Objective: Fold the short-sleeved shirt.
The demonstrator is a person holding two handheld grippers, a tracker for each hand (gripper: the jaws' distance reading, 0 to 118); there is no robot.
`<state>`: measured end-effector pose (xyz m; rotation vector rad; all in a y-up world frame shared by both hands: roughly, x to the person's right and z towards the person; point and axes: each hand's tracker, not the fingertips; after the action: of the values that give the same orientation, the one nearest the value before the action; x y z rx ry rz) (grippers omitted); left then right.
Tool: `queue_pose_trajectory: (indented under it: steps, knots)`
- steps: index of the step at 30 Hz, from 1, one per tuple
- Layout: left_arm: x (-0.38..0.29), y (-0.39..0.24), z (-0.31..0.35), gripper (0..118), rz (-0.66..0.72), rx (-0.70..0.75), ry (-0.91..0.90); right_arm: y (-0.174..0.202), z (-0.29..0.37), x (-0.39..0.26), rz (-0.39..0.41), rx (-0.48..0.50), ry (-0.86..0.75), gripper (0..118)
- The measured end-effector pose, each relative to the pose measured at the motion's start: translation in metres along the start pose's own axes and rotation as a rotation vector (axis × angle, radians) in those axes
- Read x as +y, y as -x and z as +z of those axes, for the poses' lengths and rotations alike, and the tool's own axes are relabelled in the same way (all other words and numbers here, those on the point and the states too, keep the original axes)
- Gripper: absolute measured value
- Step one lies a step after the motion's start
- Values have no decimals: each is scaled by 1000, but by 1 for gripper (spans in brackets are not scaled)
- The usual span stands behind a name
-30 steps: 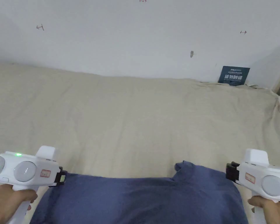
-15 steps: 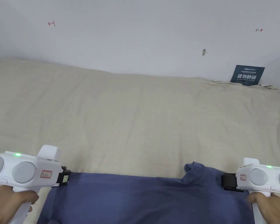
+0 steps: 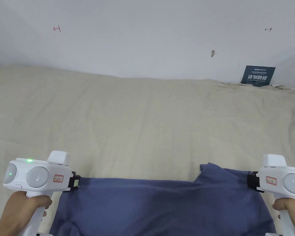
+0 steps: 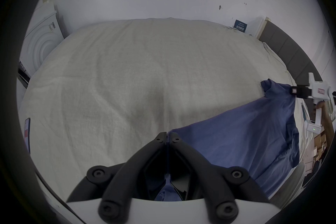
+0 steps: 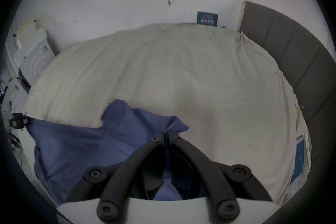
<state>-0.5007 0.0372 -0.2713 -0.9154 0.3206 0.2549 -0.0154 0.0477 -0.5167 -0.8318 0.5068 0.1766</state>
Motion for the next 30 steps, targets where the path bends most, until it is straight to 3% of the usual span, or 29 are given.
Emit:
queue_pose_trajectory:
  steps: [9,16,25,30]
  knots:
    - [-19,14,42,0,26,25,-36,7,132,-34,-10,83,-139,3]
    - [-56,23,84,0,19,13,-55,7,189,-82,-43,122,-174,3]
    - [-132,12,88,0,1,23,53,-6,187,-163,-85,97,-93,3]
    - [-166,8,73,0,-13,37,116,-13,167,-210,-165,71,7,3]
